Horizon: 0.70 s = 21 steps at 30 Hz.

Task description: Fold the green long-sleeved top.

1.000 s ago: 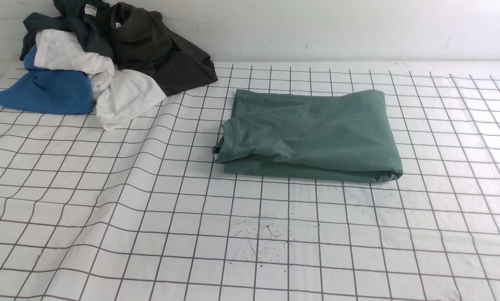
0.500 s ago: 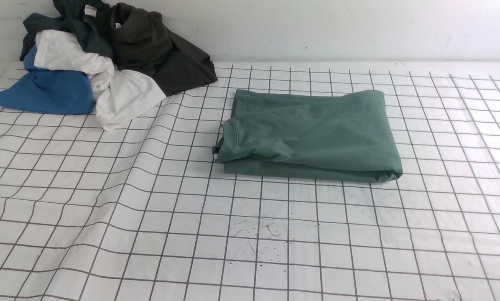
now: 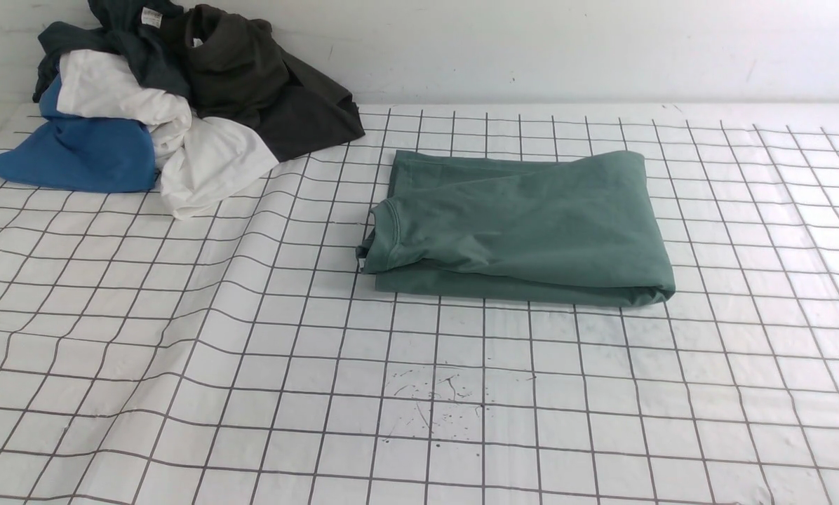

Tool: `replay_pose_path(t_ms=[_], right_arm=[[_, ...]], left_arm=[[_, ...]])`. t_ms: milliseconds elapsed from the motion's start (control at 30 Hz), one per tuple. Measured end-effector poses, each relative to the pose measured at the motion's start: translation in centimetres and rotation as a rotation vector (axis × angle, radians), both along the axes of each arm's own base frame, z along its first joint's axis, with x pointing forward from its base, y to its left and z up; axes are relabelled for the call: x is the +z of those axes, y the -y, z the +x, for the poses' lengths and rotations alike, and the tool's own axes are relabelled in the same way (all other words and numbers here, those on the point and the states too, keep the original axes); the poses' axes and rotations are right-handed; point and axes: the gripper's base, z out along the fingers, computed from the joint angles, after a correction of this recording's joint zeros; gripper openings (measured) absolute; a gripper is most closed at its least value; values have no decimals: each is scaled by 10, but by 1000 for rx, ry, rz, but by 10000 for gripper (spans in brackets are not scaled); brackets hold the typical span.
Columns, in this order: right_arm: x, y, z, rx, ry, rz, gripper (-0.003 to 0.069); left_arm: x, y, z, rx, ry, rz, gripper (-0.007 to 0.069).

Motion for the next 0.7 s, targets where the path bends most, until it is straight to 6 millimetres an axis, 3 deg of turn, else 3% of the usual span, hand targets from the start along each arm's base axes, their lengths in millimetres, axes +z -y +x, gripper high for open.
replay_pose_path(t_ms=[167, 700], right_arm=[[0, 1, 0, -40, -4, 120, -7], [0, 3, 0, -56, -3, 115, -7]], left_arm=[[0, 0, 0, 0, 0, 0, -7], [0, 0, 0, 0, 0, 0, -7]])
